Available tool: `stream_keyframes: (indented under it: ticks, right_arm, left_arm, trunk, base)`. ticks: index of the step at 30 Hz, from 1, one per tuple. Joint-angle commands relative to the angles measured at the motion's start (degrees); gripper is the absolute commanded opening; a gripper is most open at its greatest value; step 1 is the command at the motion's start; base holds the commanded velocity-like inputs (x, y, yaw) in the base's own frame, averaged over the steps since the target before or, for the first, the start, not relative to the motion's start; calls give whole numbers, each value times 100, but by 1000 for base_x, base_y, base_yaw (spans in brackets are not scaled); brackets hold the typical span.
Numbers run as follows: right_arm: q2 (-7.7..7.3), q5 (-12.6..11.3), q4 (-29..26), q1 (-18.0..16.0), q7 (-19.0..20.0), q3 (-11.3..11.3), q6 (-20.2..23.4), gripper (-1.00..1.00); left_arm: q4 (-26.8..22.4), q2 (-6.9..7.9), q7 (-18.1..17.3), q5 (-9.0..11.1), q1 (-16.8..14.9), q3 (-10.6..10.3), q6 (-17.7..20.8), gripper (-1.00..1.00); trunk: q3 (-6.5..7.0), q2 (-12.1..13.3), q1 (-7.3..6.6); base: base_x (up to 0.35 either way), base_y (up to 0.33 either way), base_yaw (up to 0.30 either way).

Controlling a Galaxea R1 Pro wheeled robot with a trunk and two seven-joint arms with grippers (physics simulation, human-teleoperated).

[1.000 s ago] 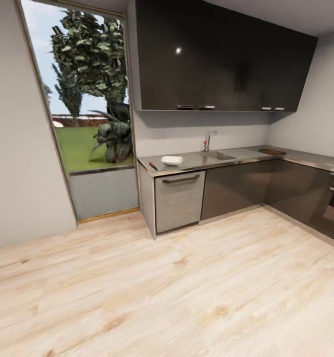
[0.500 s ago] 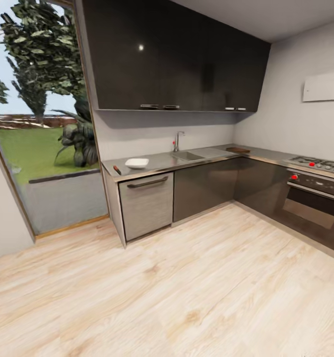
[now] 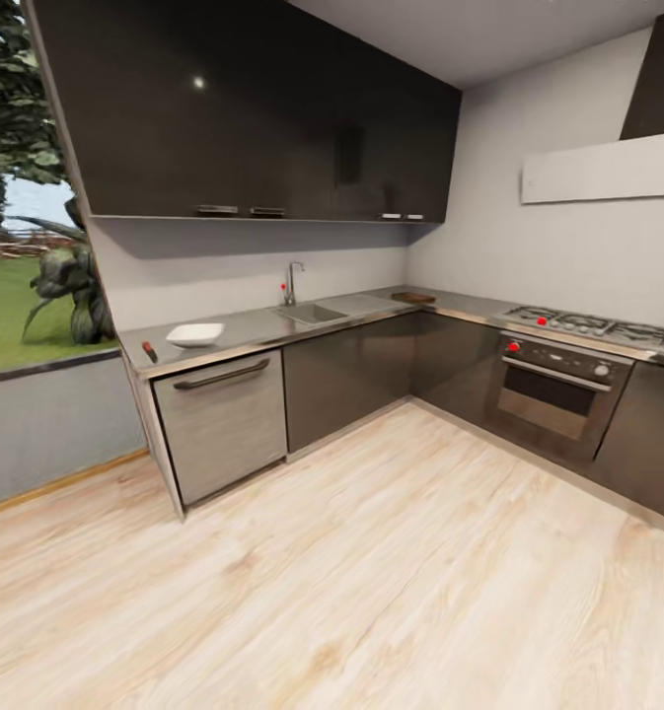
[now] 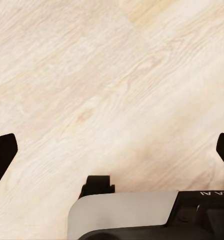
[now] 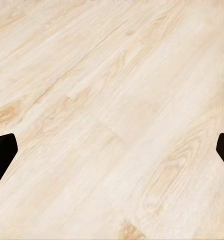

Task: In the kitchen, take the Vidalia onion out of the sink, dice it on the chopping board with the paring knife, put the diced onion into the bowl on the countertop, then place both the paring knife and the chopping board into the sink.

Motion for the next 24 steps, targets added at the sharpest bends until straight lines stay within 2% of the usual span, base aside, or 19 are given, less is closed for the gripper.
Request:
stream_keyframes:
  ticks: [1,9,24]
  right_arm:
    - [4,-12,-2,-1,4,-11,-15,100]
    - [4,-12,-2,-1,-3,-11,-19,100]
    - [13,-6,4,-1,-13,-8,-23,100]
  left_arm:
    - [1,0,-3,8,-2,-3,-16,100]
    - [1,0,-4,12,-2,-3,-16,100]
    - [1,0,-1,17,-2,-3,-16,100]
  trunk:
    - [-5,-2,3]
    - [-5,-2,3]
    - [-5,-2,3]
  base:
    - [257,-242,-273]
    - [257,-242,-224]
    - [258,-242,-17]
